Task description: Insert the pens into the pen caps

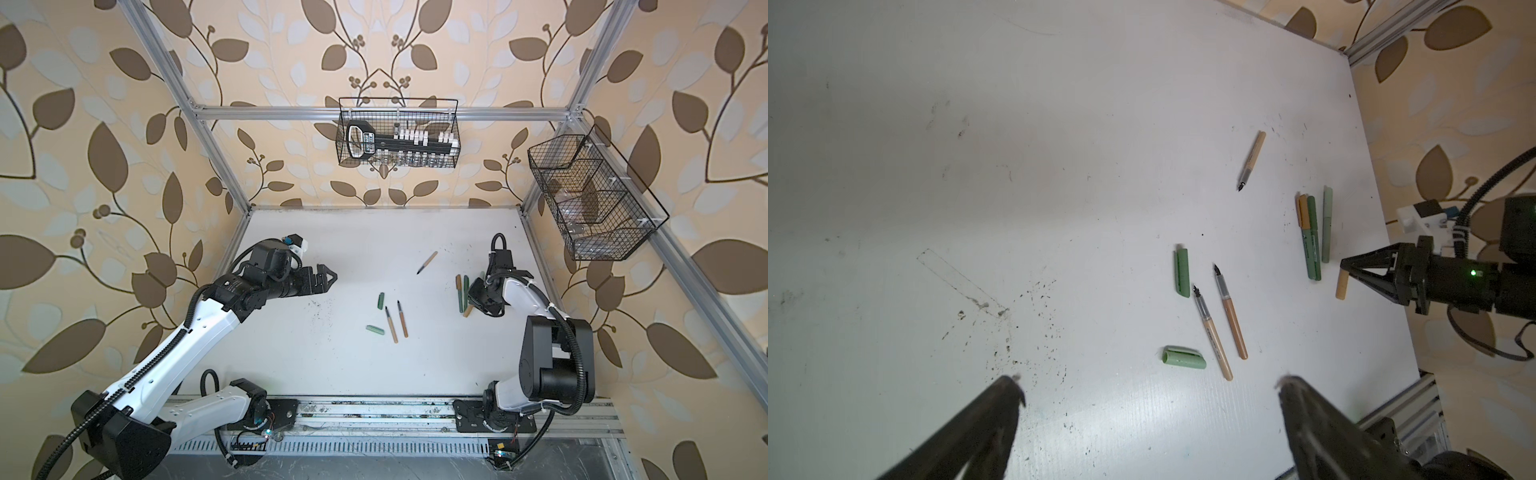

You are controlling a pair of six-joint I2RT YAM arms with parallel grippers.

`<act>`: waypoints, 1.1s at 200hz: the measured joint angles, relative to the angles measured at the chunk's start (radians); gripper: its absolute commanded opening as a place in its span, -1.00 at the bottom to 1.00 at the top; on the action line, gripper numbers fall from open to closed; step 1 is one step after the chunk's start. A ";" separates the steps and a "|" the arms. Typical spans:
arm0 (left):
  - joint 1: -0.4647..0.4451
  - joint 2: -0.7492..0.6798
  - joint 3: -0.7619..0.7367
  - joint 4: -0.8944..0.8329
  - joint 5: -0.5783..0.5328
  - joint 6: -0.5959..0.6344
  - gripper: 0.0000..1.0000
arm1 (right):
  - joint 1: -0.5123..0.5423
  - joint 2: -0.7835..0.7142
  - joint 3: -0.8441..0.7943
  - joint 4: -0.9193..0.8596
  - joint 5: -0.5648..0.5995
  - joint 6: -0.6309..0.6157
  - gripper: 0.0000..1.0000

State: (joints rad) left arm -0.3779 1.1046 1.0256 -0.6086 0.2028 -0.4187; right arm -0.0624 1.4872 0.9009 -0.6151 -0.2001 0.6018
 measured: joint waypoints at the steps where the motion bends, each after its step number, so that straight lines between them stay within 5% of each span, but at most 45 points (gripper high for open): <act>1: 0.000 0.001 0.000 0.000 0.000 0.000 0.98 | 0.003 0.001 0.002 0.000 -0.001 0.000 -0.67; 84: 0.000 0.054 0.084 -0.006 -0.005 0.034 0.98 | 0.444 0.353 0.421 -0.002 -0.069 -0.040 -0.66; 193: 0.000 0.054 0.084 -0.007 -0.056 0.035 0.98 | 0.486 0.729 0.906 -0.111 -0.127 -0.033 -0.54; 220: 0.000 0.068 0.093 -0.005 -0.058 0.039 0.98 | 0.484 0.737 0.919 -0.125 -0.130 -0.021 -0.34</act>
State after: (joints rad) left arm -0.3779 1.1721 1.1183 -0.6136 0.1452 -0.3801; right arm 0.4221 2.2238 1.8202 -0.7399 -0.3298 0.5812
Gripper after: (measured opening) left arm 0.988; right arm 0.285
